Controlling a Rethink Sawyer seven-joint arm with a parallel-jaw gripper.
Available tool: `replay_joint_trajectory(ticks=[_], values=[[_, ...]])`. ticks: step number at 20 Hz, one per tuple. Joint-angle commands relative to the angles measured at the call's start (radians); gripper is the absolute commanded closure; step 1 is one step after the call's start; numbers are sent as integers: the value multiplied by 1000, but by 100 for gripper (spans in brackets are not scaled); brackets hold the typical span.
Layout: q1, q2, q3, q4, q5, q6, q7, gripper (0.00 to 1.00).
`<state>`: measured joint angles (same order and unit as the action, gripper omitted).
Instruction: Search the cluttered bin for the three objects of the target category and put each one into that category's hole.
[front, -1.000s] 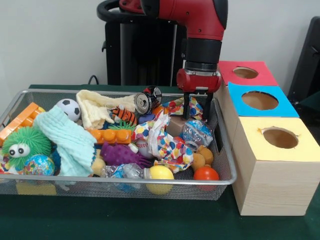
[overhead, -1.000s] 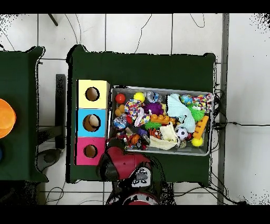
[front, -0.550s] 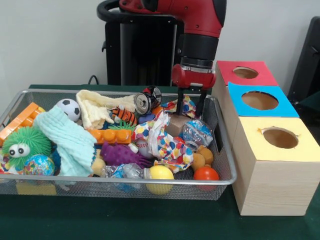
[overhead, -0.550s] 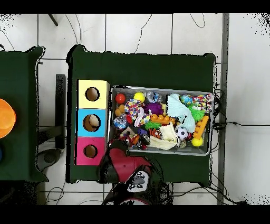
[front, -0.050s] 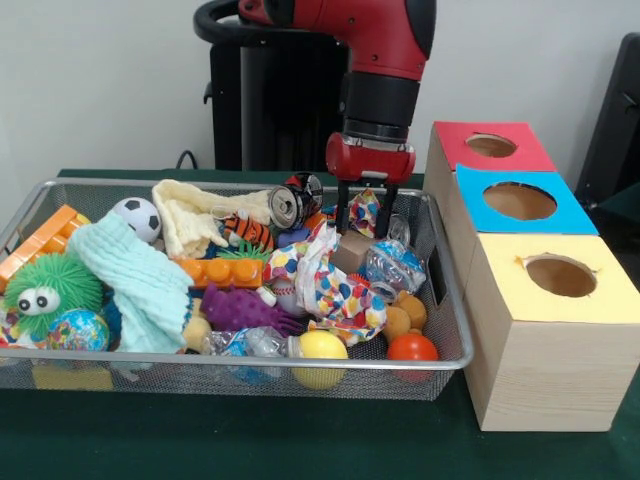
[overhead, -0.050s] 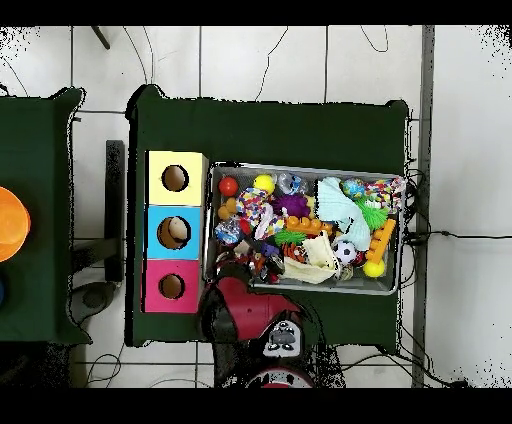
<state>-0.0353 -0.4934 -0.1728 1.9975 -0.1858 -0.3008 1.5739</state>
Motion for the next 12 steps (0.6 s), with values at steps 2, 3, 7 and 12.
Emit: replay_joint_trajectory(ticks=[2, 3, 7, 12], values=[[-95, 70, 187, -53, -27, -35, 217, 0], [-105, 74, 199, -52, -32, -48, 219, 0], [-124, 83, 232, -44, -46, -93, 230, 0], [-157, 96, 276, -35, -74, -113, 235, 0]])
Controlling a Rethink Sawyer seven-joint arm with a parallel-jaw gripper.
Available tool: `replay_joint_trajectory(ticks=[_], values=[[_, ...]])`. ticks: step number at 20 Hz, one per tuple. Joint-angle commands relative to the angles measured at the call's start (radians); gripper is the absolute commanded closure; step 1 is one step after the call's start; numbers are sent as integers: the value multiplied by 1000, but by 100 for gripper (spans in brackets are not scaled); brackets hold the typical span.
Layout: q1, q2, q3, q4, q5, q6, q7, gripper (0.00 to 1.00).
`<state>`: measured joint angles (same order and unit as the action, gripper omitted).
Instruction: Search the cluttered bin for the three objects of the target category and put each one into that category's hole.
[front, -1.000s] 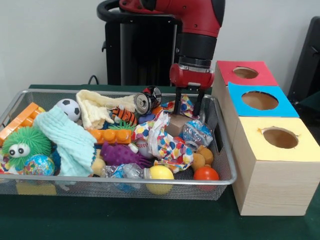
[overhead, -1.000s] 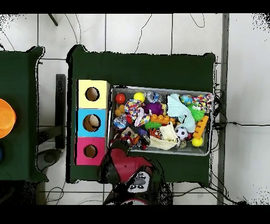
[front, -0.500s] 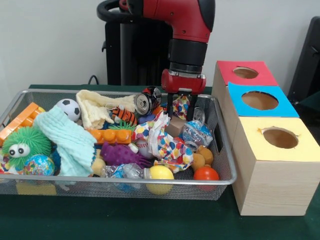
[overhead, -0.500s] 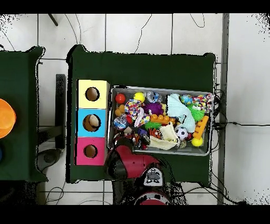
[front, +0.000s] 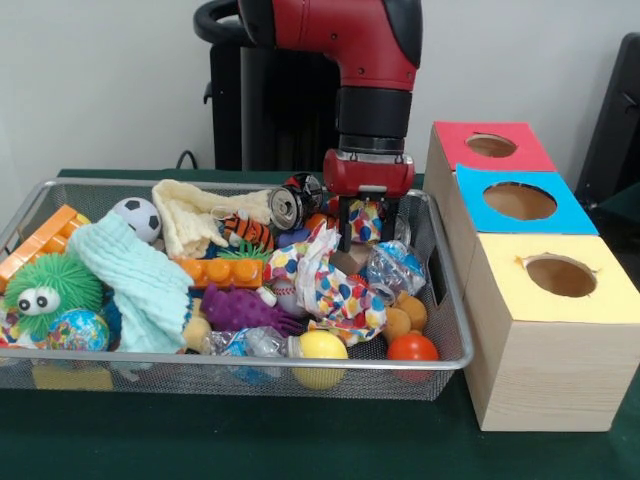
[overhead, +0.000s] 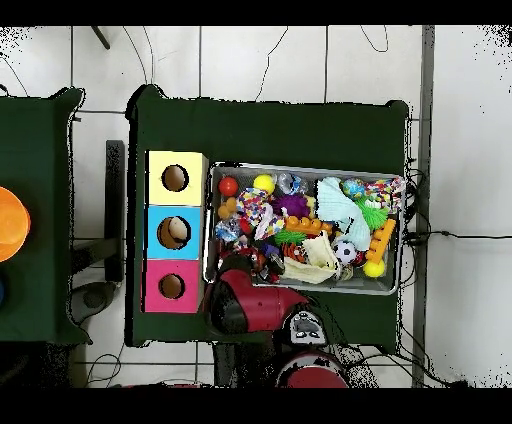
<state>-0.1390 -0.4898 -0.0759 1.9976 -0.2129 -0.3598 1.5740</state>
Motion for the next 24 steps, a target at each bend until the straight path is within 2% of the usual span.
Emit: replay_joint_trajectory(ticks=[1, 13, 24], values=[[-56, 93, 184, -34, -48, -58, 234, 0], [-76, 86, 212, -17, -50, -61, 225, 0], [-58, 75, 198, -11, -40, -113, 224, 0]])
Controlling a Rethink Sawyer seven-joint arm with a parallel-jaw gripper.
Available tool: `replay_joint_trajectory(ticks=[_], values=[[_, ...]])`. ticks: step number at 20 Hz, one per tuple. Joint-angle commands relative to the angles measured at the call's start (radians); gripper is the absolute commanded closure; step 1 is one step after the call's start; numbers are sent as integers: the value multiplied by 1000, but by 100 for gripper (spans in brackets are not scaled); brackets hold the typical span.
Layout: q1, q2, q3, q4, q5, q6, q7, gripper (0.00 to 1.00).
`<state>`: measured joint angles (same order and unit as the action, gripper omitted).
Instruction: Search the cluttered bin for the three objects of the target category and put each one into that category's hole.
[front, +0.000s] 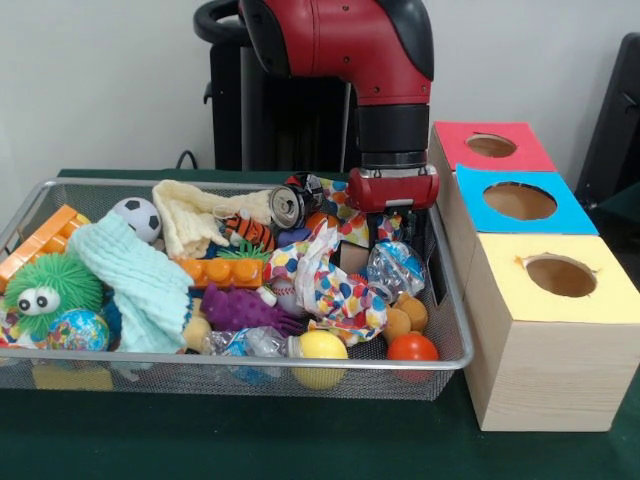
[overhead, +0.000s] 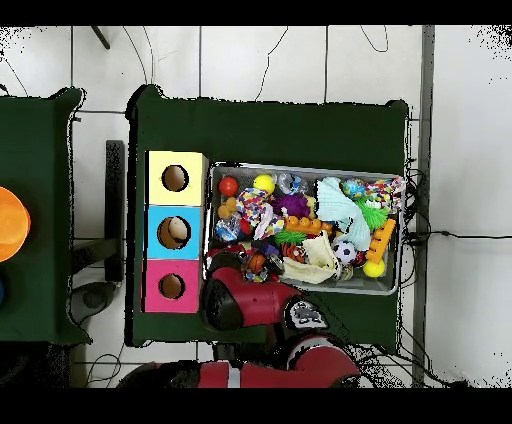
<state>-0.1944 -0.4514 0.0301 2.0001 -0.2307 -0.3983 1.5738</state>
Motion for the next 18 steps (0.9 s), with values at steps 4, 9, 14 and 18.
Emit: replay_joint_trajectory(ticks=[4, 9, 14, 18], values=[[28, 20, 60, -17, -8, -75, 205, 0], [5, 9, 76, -7, -9, -76, 224, 0], [-72, 35, 148, 21, -6, -120, 310, 0], [-114, 52, 189, 46, 16, -127, 353, 0]])
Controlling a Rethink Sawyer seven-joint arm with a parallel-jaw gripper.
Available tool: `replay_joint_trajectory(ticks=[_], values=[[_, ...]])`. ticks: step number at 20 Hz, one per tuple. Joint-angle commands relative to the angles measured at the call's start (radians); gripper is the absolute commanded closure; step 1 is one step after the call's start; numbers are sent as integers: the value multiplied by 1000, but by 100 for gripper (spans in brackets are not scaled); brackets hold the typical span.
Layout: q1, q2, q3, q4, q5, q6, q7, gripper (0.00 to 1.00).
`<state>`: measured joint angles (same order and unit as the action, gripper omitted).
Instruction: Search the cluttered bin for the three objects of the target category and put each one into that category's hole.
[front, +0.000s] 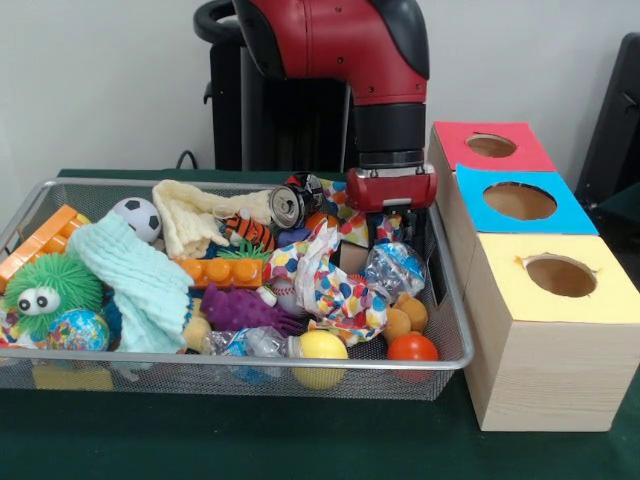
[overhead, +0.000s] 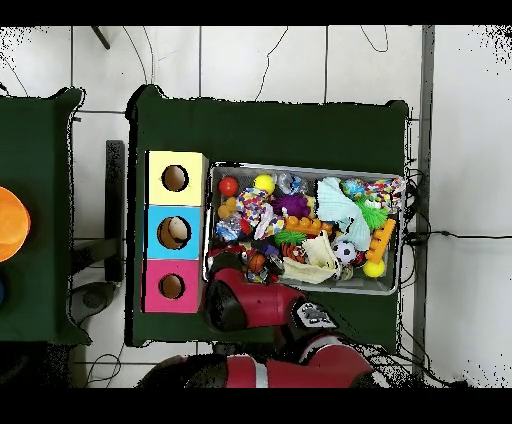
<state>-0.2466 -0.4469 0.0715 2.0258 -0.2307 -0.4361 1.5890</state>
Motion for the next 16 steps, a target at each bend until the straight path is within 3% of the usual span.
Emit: replay_joint_trajectory(ticks=[1, 6, 11, 16], values=[[-52, 41, 137, 25, 25, -69, 323, 0], [-26, -13, 116, 63, 73, 24, 306, 0], [-33, -29, 128, 77, 92, 31, 326, 0], [-3, -49, 89, 84, 119, 12, 319, 0]])
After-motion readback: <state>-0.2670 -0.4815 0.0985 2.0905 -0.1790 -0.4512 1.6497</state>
